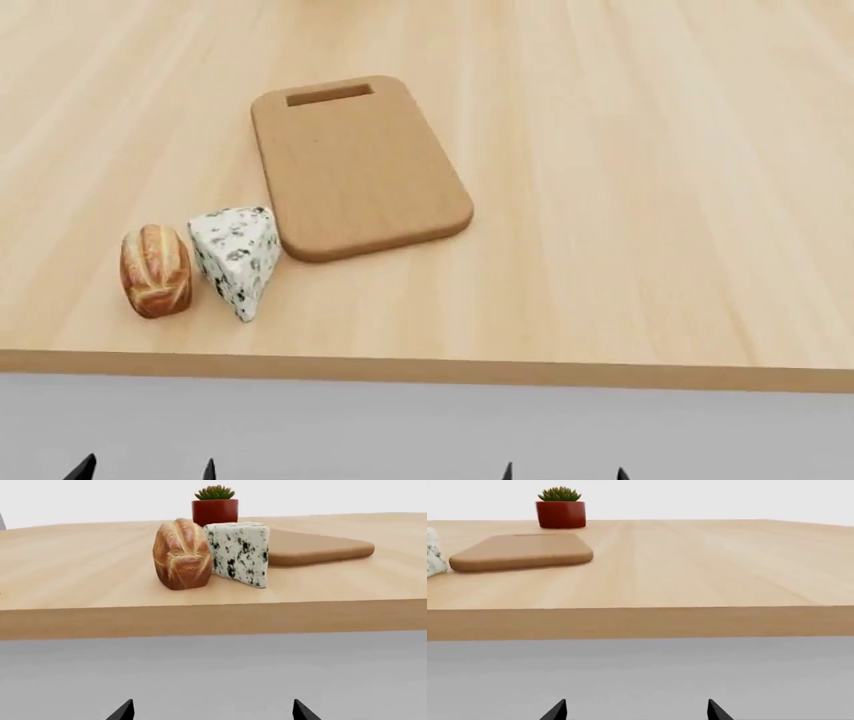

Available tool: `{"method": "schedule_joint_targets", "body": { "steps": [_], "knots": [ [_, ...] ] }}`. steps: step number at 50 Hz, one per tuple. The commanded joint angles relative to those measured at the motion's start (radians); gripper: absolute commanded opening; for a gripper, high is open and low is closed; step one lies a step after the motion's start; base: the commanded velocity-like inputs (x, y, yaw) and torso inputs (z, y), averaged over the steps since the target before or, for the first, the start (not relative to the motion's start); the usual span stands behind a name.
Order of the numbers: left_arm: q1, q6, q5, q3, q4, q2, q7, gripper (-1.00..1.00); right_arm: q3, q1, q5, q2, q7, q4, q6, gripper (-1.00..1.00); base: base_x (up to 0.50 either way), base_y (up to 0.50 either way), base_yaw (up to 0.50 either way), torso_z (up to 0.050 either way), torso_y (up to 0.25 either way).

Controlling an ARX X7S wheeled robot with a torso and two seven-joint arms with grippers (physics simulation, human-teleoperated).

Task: Place the bread and cheese on the cutting board.

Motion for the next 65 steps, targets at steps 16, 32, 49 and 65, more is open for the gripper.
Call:
{"method": "schedule_joint_targets", "body": {
  "steps": [16, 32, 49, 65],
  "knots": [
    [-0.132, -0.619, -0.123, -0.075, 0.503, -0.100, -0.014, 1.00, 0.062, 0.023, 0.099, 0.098, -0.008, -0.687, 0.627, 1.00, 0.00, 0.00, 0.00, 0.000, 0.000],
    [-0.137, -0.669, -0.197, -0.103, 0.546, -0.113, 0.017, 1.00, 0.063, 0.061, 0.127, 0.111, 0.042, -0.827, 0.828, 1.00, 0.00, 0.00, 0.00, 0.016, 0.000],
    [-0.165, -0.753, -0.240, -0.131, 0.578, -0.122, -0.004, 1.00, 0.037, 0.049, 0.123, 0.140, 0.036, -0.797, 0.793, 1.00, 0.02, 0.03, 0.00, 0.033, 0.000],
    [-0.177, -0.792, -0.250, -0.127, 0.610, -0.142, -0.019, 1.00, 0.063, 0.052, 0.154, 0.140, 0.045, -0.850, 0.811, 1.00, 0.36, 0.44, 0.00, 0.000, 0.000]
  ]
}}
